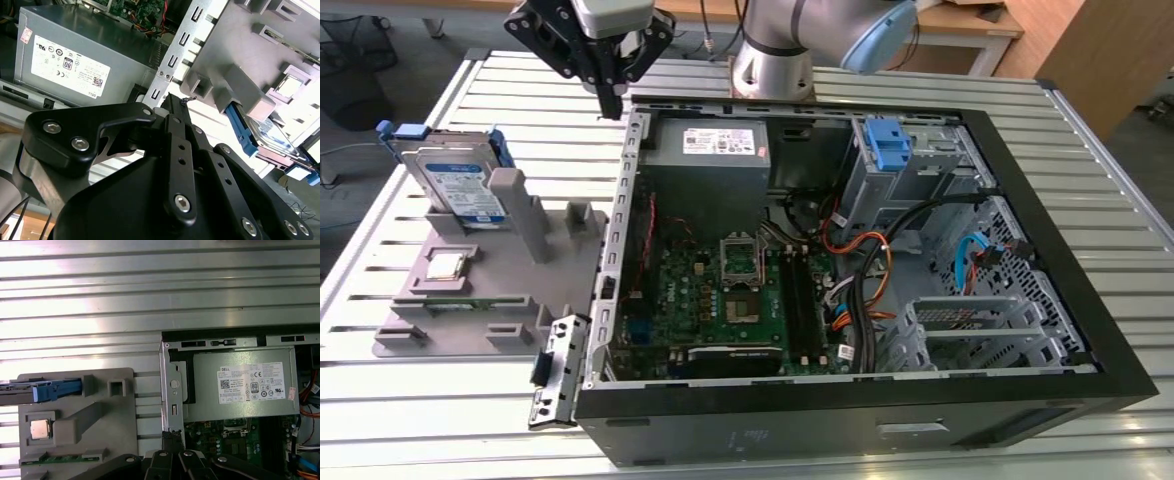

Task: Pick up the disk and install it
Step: 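Reach for the disk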

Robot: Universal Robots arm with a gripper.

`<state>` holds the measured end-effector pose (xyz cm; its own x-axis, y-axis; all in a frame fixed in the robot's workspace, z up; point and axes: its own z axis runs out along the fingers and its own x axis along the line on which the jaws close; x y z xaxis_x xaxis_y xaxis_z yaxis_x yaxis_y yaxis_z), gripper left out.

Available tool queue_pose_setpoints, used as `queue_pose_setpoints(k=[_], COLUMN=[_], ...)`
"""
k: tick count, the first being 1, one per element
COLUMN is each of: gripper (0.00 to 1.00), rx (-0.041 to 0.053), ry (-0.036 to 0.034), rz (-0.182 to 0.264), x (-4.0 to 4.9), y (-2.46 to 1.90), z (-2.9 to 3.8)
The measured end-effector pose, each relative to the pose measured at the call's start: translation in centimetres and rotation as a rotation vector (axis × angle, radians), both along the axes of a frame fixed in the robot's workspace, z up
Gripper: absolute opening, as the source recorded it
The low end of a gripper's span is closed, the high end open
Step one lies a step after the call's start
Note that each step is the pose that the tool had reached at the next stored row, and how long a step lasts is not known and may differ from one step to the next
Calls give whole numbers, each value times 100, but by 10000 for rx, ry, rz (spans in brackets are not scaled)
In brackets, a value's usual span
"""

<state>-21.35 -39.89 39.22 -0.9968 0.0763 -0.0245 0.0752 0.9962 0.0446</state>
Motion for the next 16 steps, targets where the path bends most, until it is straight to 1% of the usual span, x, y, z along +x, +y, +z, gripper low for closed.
queue_pose_setpoints(k=[5,16], gripper=[10,10], rx=[0,0], ry=[-1,-1], rz=[0,0], x=[-30,-59], y=[0,0], z=[0,0])
